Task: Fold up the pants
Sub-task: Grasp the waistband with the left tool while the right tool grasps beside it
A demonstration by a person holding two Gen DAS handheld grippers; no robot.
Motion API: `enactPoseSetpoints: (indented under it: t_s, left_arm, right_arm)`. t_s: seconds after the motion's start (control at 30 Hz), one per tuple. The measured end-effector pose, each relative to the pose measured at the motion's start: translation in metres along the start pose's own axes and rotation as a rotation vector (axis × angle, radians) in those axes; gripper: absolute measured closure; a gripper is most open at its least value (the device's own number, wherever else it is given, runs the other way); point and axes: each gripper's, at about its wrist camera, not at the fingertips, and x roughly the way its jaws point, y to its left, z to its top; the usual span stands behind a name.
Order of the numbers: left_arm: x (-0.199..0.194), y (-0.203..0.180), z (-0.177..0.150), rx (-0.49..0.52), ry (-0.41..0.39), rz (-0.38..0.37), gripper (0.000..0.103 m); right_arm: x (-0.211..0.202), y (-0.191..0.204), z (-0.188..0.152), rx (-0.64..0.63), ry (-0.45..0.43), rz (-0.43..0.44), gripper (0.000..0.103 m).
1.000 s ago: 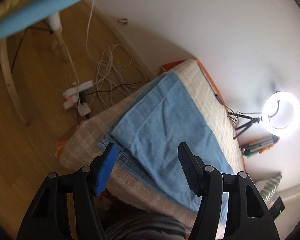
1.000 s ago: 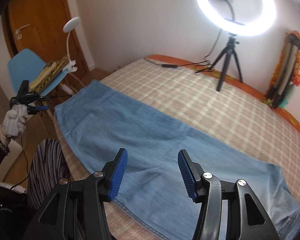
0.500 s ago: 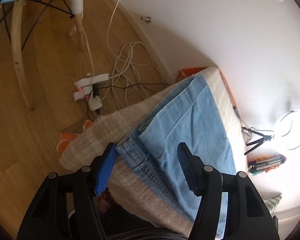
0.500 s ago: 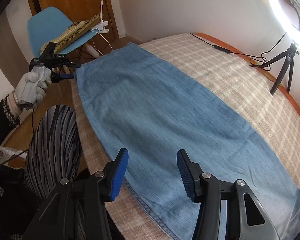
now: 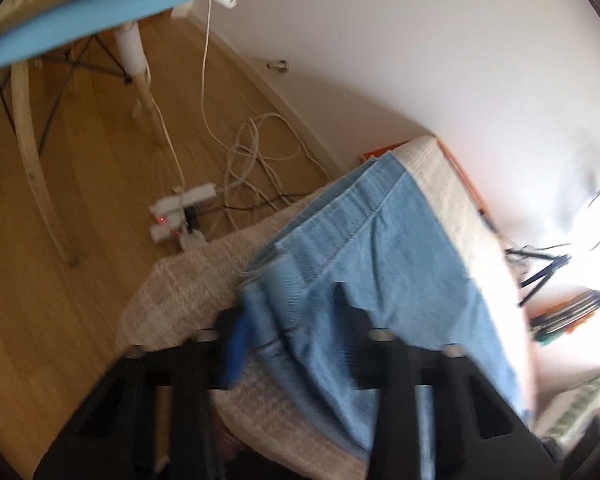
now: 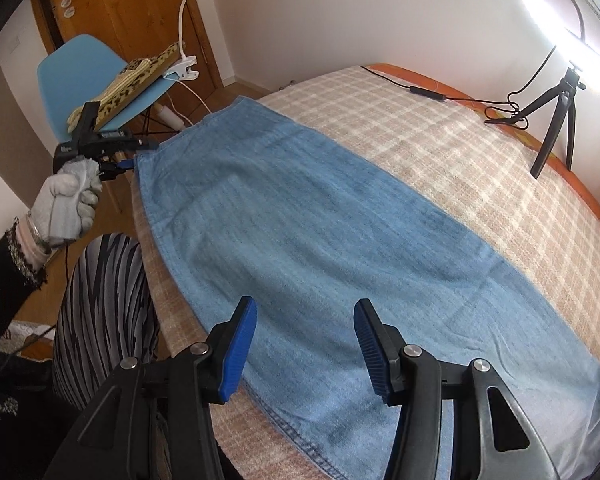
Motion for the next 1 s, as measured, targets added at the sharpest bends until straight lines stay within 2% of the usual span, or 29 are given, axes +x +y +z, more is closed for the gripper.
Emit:
enactPoseSetpoints:
  t_s: [0.1, 0.23, 0.5, 0.67, 0.87, 1.0]
  left_arm:
    - [-0.004, -0.005, 0.000, 0.054, -0.040, -0.008, 0.088]
    - [-0.015, -0.020, -0.006, 0.193, -0.099, -0.008, 0.089]
    - [-0.032, -0.058, -0.022, 0.446, -0.175, -0.054, 0.090]
    - [-0.031, -0.076, -0.032, 0.571, -0.190, -0.090, 0.090]
    - [-0.032, -0.082, -0.035, 0.606, -0.188, -0.162, 0.090]
    - [-0.033, -0.086, -0.039, 0.641, -0.190, -0.201, 0.090]
  right_arm:
    - [0.001, 0.002, 0.009, 0.009, 0.000, 0.005, 0.048]
    - [0.005, 0.004, 0.028, 0.044, 0.008, 0.035, 0.038]
    - [0.033, 0.020, 0.105, 0.090, 0.021, 0.142, 0.031]
    - [0.070, 0.031, 0.163, 0.125, 0.062, 0.241, 0.029]
    - [0.133, 0.059, 0.236, 0.157, 0.134, 0.312, 0.028]
    - [0.189, 0.091, 0.277, 0.135, 0.255, 0.327, 0.028]
